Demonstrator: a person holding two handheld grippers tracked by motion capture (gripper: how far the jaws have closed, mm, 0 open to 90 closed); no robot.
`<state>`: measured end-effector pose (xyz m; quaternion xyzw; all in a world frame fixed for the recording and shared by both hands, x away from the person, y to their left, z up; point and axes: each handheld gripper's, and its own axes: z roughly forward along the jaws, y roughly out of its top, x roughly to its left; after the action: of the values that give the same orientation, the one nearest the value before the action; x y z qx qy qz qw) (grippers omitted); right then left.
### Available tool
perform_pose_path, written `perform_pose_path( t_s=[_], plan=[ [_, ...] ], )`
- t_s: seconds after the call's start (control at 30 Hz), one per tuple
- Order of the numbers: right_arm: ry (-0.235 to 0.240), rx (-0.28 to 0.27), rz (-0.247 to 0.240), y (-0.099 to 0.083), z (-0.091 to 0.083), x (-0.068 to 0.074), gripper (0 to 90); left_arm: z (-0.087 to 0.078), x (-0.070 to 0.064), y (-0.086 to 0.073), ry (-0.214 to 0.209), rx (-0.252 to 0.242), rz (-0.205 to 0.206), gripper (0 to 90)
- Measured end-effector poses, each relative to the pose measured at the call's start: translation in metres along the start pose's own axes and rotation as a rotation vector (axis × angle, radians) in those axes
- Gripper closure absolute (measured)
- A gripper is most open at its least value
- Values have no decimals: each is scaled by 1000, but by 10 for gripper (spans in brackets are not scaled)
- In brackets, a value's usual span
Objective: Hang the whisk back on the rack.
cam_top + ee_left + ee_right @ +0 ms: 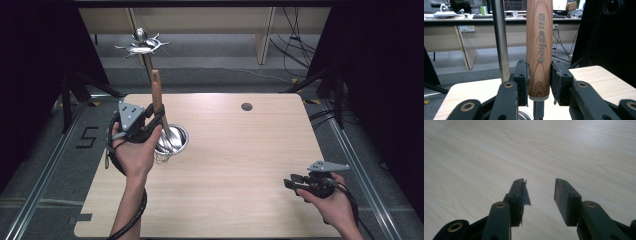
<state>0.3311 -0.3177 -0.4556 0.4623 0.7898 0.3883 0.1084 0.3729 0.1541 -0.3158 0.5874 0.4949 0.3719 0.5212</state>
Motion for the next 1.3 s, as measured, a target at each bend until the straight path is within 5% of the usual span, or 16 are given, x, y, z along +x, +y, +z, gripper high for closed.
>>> perform_pose_path(
  t_s=[0.87, 1.3],
  plan=[
    [-11, -6, -1, 0, 1, 0, 605, -1, 21, 36, -7, -25, 0, 682],
    [-5, 6, 29, -1, 2, 3, 605, -6, 30, 32, 18, -29, 17, 682]
  ],
)
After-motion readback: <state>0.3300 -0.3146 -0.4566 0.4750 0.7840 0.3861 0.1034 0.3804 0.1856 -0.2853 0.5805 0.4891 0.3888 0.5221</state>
